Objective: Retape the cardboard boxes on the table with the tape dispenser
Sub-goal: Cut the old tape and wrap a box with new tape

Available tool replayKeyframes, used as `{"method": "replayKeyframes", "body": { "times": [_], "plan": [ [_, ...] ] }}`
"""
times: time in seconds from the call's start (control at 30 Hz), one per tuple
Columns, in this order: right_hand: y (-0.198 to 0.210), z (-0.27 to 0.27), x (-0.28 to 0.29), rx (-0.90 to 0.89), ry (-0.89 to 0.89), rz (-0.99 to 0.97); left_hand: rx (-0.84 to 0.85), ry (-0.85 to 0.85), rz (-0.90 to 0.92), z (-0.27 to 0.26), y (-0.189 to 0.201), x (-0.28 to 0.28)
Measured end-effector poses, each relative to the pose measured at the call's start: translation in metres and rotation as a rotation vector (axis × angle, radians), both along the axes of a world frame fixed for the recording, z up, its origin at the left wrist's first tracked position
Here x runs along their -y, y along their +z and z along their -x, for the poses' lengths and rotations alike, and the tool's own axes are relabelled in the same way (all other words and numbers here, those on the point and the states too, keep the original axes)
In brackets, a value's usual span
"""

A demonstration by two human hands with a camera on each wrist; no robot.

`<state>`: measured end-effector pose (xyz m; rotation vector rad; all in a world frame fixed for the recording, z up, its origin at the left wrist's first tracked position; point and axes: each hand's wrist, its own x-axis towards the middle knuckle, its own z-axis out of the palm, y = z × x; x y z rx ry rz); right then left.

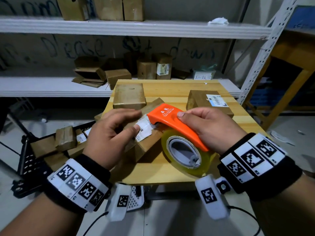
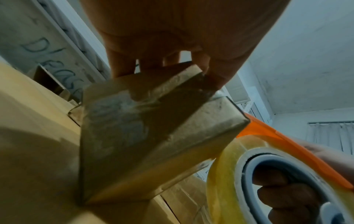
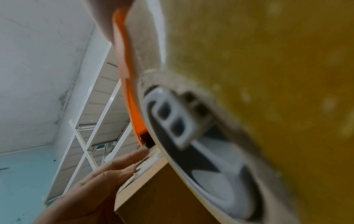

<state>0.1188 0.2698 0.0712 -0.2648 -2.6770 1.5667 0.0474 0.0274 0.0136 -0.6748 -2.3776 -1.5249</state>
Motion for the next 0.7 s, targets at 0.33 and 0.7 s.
{"method": "replayKeyframes", "body": {
  "times": [0.33,0.7],
  "plan": [
    [0.002,-0.001,0.003,0.007,-0.026,-0.041,-0.087,0.012,0.406,-0.012,0.007,-0.003],
    [0.008,-0.01,-0.003,0.033,0.017,-0.019,-0.048,0.12,0.477,-0.006,-0.002,-0.009]
  ]
}}
